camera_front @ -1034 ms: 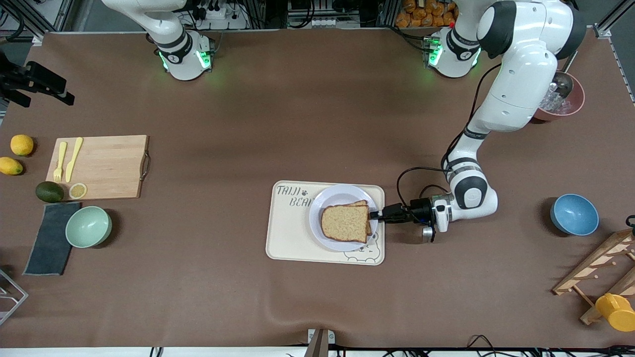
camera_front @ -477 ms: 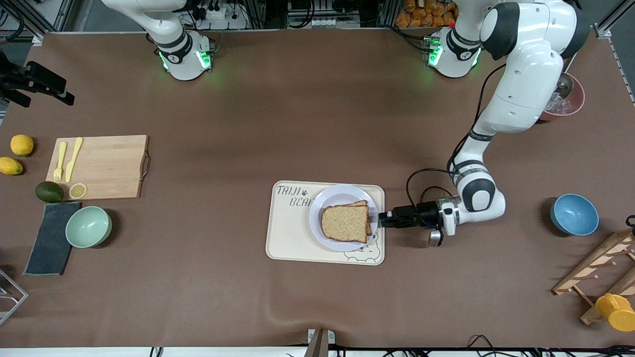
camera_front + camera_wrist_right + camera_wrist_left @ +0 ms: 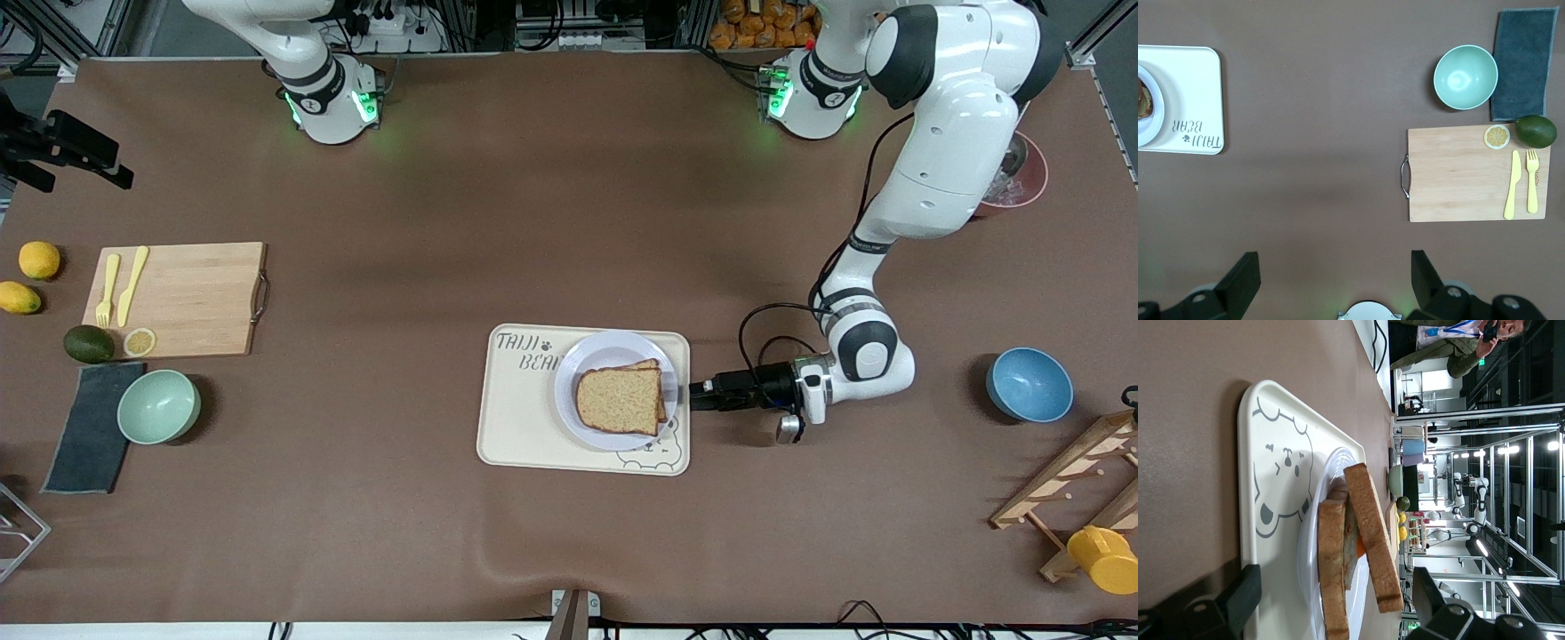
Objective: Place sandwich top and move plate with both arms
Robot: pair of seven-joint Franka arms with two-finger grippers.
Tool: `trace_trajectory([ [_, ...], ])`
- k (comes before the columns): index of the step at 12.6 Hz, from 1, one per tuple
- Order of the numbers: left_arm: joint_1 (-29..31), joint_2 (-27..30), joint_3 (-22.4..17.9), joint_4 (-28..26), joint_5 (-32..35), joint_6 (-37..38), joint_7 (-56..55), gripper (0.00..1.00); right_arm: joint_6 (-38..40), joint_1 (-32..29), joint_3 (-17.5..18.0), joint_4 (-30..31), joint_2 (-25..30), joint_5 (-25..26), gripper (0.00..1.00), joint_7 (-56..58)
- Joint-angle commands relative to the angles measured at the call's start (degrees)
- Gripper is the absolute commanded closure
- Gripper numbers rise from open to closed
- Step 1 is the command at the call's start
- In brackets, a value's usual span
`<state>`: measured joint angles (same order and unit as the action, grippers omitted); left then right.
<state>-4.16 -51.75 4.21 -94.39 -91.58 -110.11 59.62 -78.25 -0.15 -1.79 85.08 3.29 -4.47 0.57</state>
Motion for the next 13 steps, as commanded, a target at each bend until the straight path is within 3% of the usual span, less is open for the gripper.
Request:
trace_trajectory([
  [1, 0.21, 3.05, -0.25, -1.23, 2.71, -0.54, -3.18, 0.00, 0.20, -0.29, 0.21, -0.09, 0.22, 1.13, 0.00, 0.22],
  [4, 0.47, 6.30, -0.34, -1.32, 6.40, -0.54, -9.77, 0.00, 0.29, 0.50, 1.08, -0.26, 0.40, 6.74, 0.00, 0.22],
  [8, 1.35, 11.66, -0.69, -0.62, 16.32, -0.63, -20.30, 0.00, 0.82, 0.24, 1.00, -0.26, 0.57, 6.58, 0.00, 0.14],
  [13, 1.35, 19.92, -2.01, 2.01, 37.48, -0.81, -37.53, 0.00, 2.13, -0.03, 0.73, -0.17, 0.57, 6.05, 0.00, 0.05],
])
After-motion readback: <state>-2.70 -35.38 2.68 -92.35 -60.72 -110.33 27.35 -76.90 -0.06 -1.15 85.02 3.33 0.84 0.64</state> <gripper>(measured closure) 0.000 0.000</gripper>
